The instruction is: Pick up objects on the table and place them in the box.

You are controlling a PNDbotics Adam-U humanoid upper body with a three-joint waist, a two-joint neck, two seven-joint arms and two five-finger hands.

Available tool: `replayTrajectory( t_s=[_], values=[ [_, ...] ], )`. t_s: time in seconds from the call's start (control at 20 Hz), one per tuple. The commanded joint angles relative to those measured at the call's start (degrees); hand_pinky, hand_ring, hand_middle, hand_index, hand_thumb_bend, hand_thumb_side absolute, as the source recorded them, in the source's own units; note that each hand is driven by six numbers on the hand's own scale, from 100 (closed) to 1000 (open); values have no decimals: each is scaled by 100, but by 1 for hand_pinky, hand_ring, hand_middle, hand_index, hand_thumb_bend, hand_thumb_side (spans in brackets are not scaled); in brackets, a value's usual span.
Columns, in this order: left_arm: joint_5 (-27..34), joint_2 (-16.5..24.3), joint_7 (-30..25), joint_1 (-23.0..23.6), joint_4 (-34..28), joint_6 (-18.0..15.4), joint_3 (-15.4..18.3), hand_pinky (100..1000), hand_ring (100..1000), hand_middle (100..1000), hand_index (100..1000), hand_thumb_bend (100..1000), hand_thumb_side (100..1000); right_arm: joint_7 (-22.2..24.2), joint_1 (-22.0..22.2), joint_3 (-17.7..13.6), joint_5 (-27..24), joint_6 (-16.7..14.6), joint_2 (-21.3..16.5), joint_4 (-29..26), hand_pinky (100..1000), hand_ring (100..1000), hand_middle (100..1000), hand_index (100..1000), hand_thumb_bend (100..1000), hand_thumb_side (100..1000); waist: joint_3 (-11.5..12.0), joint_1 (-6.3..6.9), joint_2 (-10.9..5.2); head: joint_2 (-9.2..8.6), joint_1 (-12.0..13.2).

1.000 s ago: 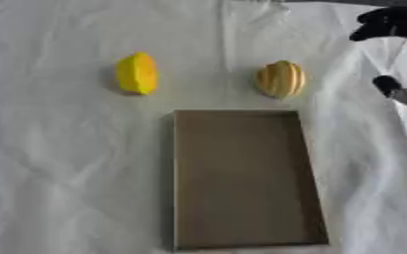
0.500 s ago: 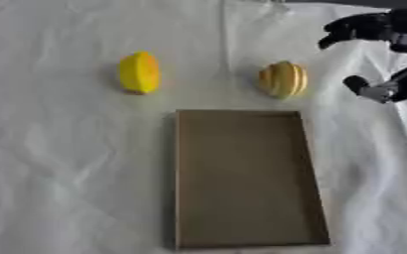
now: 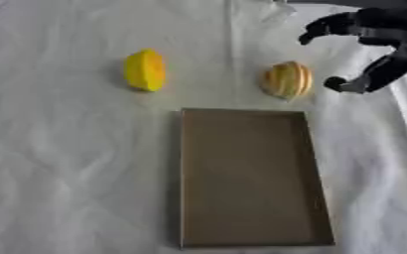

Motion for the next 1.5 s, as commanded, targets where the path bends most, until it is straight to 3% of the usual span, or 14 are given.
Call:
replayTrajectory(
  t_s=[0.05, 0.35, 1.1, 1.35, 1.5],
  values=[
    [46, 69, -39, -63, -92, 7, -5, 837, 931, 709, 835, 100, 604, -52, -123, -64, 246, -64, -76, 126, 1000, 1000, 861, 954, 309, 100, 23, 16, -131, -26, -45],
    [78, 56, -70, -80, -92, 22, -20, 837, 932, 708, 835, 100, 608, -249, -185, -85, 625, -143, 62, 403, 1000, 1000, 863, 956, 285, 104, 50, 3, -90, -45, -63],
    [129, -15, -115, -98, -92, 88, -30, 838, 936, 705, 834, 100, 626, -192, -313, 12, 911, -228, 405, 779, 1000, 1000, 812, 933, 249, 147, 190, -62, -18, -25, -71],
    [146, -32, -137, -109, -92, 117, -34, 838, 937, 706, 833, 100, 631, -187, -338, 15, 931, -228, 441, 808, 993, 1000, 670, 868, 213, 141, 210, -79, -10, -1, -58],
    [149, -38, -146, -104, -92, 121, -31, 839, 936, 706, 833, 100, 634, -213, -343, 11, 914, -207, 459, 835, 962, 1000, 537, 780, 100, 100, 231, -86, -7, 16, -51]
  ],
)
